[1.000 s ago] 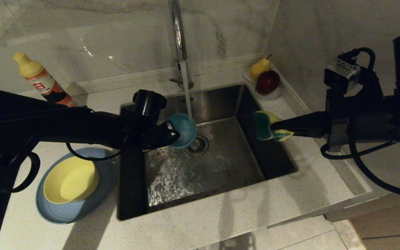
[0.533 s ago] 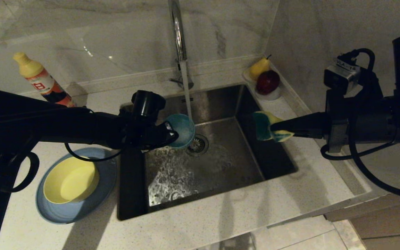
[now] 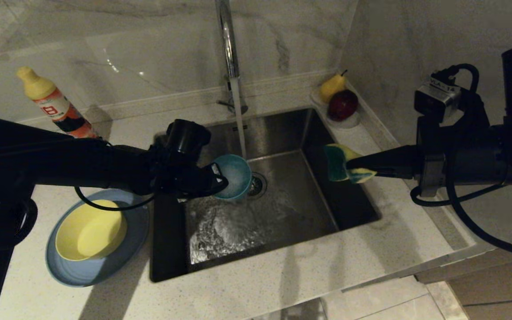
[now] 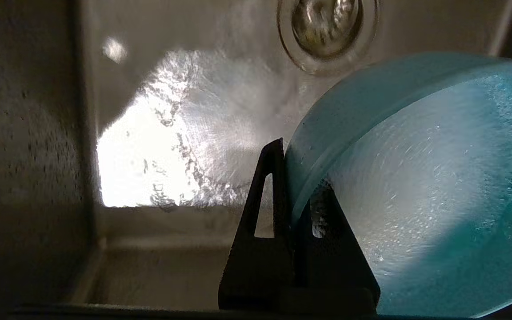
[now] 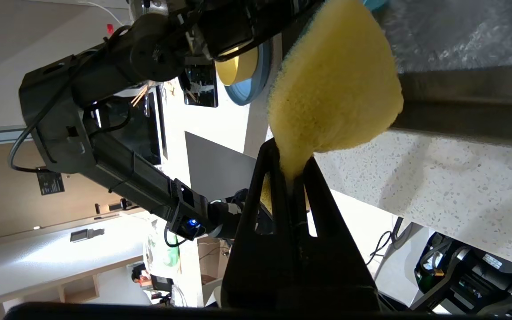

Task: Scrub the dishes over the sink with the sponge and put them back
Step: Rinse the bowl

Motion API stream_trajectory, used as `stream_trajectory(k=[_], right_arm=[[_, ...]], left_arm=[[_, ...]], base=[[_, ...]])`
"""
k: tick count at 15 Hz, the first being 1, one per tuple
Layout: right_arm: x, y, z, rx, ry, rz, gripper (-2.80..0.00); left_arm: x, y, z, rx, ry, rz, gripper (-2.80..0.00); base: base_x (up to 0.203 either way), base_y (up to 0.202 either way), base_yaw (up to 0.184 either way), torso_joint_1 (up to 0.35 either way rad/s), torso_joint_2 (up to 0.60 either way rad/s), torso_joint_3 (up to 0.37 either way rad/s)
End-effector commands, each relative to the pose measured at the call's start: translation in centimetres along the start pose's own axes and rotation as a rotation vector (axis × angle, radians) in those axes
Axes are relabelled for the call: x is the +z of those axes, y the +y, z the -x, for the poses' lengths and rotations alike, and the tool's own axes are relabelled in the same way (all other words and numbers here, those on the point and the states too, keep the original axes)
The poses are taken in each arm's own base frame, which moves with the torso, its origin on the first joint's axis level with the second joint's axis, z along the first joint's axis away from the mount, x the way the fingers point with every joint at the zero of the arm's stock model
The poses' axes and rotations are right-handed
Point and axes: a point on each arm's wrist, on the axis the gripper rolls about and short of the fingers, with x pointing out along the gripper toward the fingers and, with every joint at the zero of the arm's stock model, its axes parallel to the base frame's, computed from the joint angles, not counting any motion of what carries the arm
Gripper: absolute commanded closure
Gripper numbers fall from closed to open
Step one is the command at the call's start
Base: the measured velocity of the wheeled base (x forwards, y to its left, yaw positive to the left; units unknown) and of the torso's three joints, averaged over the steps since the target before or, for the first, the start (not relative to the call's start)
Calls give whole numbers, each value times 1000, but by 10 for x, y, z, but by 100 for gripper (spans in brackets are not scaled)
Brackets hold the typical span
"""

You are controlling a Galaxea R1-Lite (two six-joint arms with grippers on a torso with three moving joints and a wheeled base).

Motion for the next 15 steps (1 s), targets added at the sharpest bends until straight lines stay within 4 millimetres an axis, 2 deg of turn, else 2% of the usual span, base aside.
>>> stream_trajectory(k=[1,7,11,15], right_arm=[[-1,1,0,4,4,-4,0],[-2,4,4,8,-4,1,0],[-2,7,8,15,-12,6,0],[-1,8,8,18,-16,12,0]], left_arm=[[2,1,15,-21,-6,-26,0],[14,6,43,127,-195,-75,0],[29,2,72,7,-431,-122,0],[24,10,85,-26,-595,-216,0]], base=[[0,0,0,0,0,0],[0,0,0,0,0,0],[0,0,0,0,0,0],[0,0,0,0,0,0]])
